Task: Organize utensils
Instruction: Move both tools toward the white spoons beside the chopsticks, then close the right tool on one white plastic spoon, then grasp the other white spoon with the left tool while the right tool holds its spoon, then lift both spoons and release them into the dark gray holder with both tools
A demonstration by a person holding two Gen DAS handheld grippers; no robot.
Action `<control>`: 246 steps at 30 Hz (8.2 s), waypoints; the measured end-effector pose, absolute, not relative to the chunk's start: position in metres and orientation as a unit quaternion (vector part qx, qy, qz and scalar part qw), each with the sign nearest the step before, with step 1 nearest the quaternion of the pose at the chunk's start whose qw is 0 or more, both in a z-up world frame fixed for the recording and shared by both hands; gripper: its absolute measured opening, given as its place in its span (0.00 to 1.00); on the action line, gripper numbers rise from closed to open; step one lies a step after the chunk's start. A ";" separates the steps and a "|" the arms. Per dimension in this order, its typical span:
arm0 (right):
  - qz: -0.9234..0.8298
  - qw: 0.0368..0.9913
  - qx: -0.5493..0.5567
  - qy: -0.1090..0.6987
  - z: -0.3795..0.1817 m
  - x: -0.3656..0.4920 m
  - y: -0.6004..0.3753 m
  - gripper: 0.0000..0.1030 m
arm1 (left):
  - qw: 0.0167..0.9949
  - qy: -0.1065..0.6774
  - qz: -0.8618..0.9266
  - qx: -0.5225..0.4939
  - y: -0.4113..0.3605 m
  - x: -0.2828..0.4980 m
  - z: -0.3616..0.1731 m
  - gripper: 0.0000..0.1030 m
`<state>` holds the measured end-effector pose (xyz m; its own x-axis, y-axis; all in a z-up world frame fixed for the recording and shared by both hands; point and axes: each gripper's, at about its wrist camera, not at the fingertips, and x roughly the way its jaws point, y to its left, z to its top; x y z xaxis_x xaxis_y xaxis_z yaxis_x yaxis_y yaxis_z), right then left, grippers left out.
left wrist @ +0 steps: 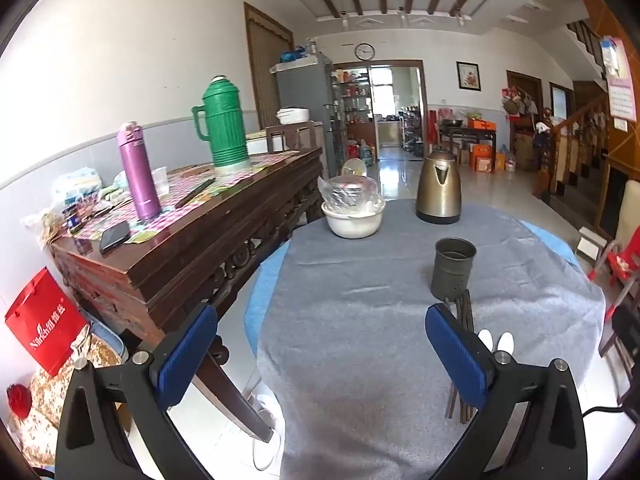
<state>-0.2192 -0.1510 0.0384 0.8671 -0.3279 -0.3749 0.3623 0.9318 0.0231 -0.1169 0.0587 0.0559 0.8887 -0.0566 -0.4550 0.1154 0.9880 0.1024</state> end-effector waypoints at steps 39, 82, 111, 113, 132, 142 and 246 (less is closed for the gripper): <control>-0.195 0.936 0.084 0.281 -0.018 -0.134 -0.191 1.00 | 0.920 0.369 -0.046 0.124 0.009 -0.033 -0.025 1.00; -0.179 0.863 0.253 0.400 -0.117 -0.086 -0.285 0.51 | 0.856 0.480 -0.157 0.109 -0.051 0.031 -0.094 1.00; -0.051 0.834 0.317 0.449 -0.160 -0.027 -0.281 0.10 | 0.813 0.520 -0.243 0.093 -0.083 0.059 -0.117 0.59; -0.051 0.839 0.306 0.448 -0.160 -0.027 -0.278 0.07 | 0.814 0.517 -0.247 0.095 -0.083 0.057 -0.115 0.54; -0.070 0.826 0.347 0.438 -0.157 -0.039 -0.300 0.39 | 0.818 0.515 -0.242 0.086 -0.067 0.059 -0.113 0.46; -0.122 0.826 0.306 0.457 -0.150 -0.019 -0.285 0.38 | 0.829 0.502 -0.232 0.080 -0.048 0.057 -0.107 0.46; -0.136 0.972 0.143 0.126 -0.009 0.152 -0.268 0.05 | 0.937 0.271 -0.220 -0.024 -0.113 0.209 -0.018 0.30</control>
<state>0.1518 -0.2679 -0.0086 0.9312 -0.2285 -0.2841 0.3005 0.9223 0.2431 0.2093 -0.1128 -0.0183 0.7555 -0.4257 -0.4980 0.3997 0.9018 -0.1644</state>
